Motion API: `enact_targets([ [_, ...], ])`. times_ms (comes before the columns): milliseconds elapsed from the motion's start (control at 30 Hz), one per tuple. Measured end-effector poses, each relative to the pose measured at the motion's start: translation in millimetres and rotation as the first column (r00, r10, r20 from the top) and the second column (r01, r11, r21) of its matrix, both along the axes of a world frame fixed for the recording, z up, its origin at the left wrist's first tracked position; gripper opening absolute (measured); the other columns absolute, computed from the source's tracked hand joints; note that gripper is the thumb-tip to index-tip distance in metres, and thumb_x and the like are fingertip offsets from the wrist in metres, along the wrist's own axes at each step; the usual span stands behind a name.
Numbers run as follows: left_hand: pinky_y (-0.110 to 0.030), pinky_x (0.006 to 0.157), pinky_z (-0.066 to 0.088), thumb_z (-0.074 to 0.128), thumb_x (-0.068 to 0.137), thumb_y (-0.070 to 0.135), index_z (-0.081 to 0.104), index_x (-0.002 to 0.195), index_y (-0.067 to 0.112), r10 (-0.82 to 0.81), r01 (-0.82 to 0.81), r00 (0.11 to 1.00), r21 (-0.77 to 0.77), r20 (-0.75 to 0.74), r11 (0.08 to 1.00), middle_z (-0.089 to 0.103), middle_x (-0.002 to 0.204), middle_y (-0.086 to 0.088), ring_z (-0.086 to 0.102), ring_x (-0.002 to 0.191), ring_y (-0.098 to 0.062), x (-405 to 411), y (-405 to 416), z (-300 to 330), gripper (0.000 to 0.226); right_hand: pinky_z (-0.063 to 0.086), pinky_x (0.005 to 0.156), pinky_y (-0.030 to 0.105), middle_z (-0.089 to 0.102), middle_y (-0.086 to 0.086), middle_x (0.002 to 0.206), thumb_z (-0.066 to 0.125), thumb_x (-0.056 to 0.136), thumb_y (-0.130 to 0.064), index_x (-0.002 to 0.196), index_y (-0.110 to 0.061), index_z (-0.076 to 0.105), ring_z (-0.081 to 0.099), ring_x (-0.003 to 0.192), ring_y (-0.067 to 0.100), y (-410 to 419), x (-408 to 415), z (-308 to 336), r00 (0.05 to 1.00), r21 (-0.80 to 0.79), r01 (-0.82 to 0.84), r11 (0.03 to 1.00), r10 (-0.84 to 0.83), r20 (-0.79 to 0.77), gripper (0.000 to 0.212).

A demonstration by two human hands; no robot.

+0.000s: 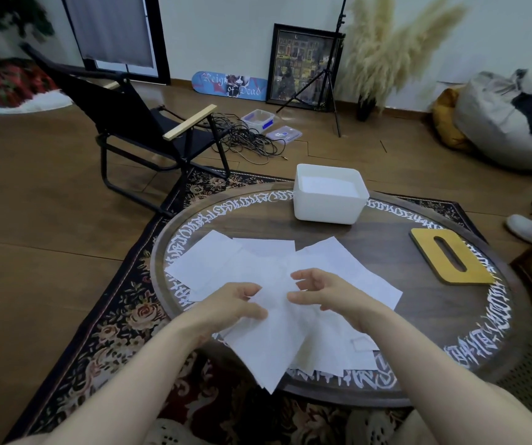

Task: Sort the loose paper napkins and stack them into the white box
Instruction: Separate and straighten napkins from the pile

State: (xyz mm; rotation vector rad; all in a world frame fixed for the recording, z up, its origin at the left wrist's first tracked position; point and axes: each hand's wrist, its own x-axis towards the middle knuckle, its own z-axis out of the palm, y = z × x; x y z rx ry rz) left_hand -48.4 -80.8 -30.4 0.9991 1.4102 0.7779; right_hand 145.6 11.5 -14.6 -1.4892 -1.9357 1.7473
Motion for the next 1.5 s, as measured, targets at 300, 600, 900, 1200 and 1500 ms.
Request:
enact_targets([
  [300, -0.037, 0.08, 0.055, 0.066, 0.084, 0.003, 0.068, 0.101, 0.01, 0.288, -0.285, 0.956, 0.048, -0.054, 0.957, 0.072, 0.098, -0.015, 0.068, 0.082, -0.025, -0.3, 4.4, 4.7, 0.018, 0.052, 0.065, 0.02, 0.074, 0.002, 0.094, 0.072, 0.084, -0.013, 0.103, -0.011, 0.069, 0.07, 0.078, 0.014, 0.5, 4.4, -5.0, 0.985, -0.03, 0.114, 0.993, -0.117, -0.13, 0.02],
  [600, -0.027, 0.071, 0.056, 0.062, 0.08, -0.016, 0.064, 0.087, 0.015, 0.521, -0.556, 0.827, 0.173, 0.212, 0.813, 0.07, 0.084, 0.0, 0.066, 0.075, -0.012, 19.6, 9.1, -11.6, 0.032, 0.053, 0.075, 0.028, 0.073, 0.002, 0.098, 0.068, 0.084, -0.001, 0.103, -0.011, 0.065, 0.069, 0.088, 0.019, -10.0, -5.6, -24.7, 0.819, -0.021, 0.378, 0.926, -0.345, -0.458, 0.022],
  [900, -0.024, 0.067, 0.052, 0.059, 0.08, -0.019, 0.063, 0.09, 0.014, 0.514, -0.538, 0.842, 0.177, 0.167, 0.824, 0.069, 0.086, 0.0, 0.064, 0.08, -0.018, 24.0, 12.7, -37.7, 0.034, 0.051, 0.067, 0.016, 0.071, -0.001, 0.095, 0.067, 0.083, 0.005, 0.104, -0.011, 0.063, 0.067, 0.087, 0.016, -12.5, -1.5, -41.1, 0.86, 0.003, 0.378, 0.926, -0.35, -0.371, 0.027],
  [1200, -0.029, 0.069, 0.053, 0.066, 0.077, -0.011, 0.063, 0.097, 0.012, 0.534, -0.572, 0.819, 0.238, 0.21, 0.785, 0.068, 0.093, -0.007, 0.063, 0.084, -0.02, 26.7, 15.8, -26.8, 0.031, 0.051, 0.059, 0.02, 0.067, -0.003, 0.078, 0.066, 0.079, 0.01, 0.087, -0.012, 0.061, 0.065, 0.068, 0.01, -14.0, -4.8, -34.6, 0.812, 0.009, 0.398, 0.917, -0.348, -0.469, 0.024],
  [1500, -0.025, 0.065, 0.05, 0.074, 0.078, 0.006, 0.067, 0.096, 0.015, 0.544, -0.587, 0.809, 0.27, 0.224, 0.763, 0.066, 0.087, -0.004, 0.059, 0.077, -0.016, 26.1, 16.4, -26.3, 0.022, 0.051, 0.057, 0.025, 0.062, 0.004, 0.077, 0.066, 0.078, 0.011, 0.081, -0.011, 0.06, 0.06, 0.069, 0.019, -13.4, -3.3, -38.6, 0.835, 0.019, 0.391, 0.92, -0.346, -0.427, 0.023],
])
